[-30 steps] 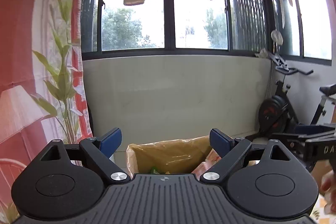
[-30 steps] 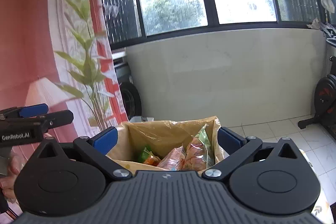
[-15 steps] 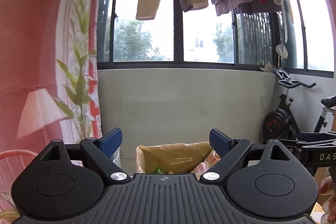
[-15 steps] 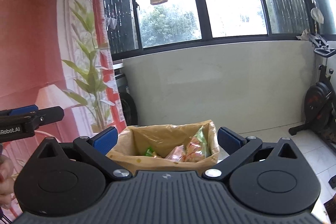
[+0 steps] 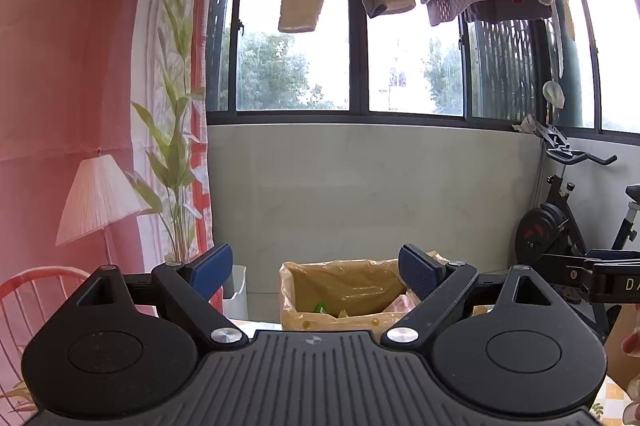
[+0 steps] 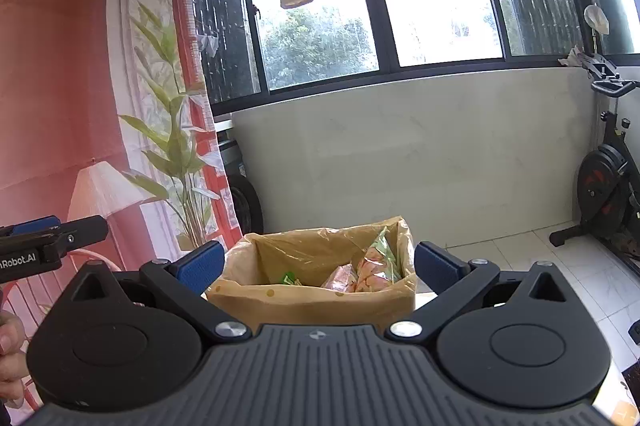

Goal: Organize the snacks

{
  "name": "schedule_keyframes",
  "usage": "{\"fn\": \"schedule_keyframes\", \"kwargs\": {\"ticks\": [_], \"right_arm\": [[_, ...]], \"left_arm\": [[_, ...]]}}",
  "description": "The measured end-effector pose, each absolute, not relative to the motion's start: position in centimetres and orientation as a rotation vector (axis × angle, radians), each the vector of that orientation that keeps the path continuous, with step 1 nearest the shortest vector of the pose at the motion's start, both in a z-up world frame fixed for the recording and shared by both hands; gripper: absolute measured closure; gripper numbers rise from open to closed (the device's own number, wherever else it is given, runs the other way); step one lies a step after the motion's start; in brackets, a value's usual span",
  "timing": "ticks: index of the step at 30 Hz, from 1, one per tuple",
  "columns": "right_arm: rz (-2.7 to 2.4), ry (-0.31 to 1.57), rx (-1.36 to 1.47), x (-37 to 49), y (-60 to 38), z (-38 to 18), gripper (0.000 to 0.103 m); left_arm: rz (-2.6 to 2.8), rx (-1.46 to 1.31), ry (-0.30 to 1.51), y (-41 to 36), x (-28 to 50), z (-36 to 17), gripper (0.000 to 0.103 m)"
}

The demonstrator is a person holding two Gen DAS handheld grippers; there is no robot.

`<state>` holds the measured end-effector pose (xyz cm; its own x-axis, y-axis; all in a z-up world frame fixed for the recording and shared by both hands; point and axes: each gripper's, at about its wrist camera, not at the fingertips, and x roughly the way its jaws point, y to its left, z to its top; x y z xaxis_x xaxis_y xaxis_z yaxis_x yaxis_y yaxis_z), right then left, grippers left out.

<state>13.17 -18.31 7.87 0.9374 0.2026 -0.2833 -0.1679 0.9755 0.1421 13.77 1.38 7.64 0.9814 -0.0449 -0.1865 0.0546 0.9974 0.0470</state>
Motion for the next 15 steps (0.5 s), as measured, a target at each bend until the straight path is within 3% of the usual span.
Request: {"fn": "schedule_keyframes", "kwargs": {"ticks": [15], "right_arm": [[0.185, 0.305, 0.103, 13.07, -18.16, 7.7, 0.0]], "left_arm": [[-0.055, 0.047, 0.208, 1.36, 13.94, 7.35, 0.011]]}}
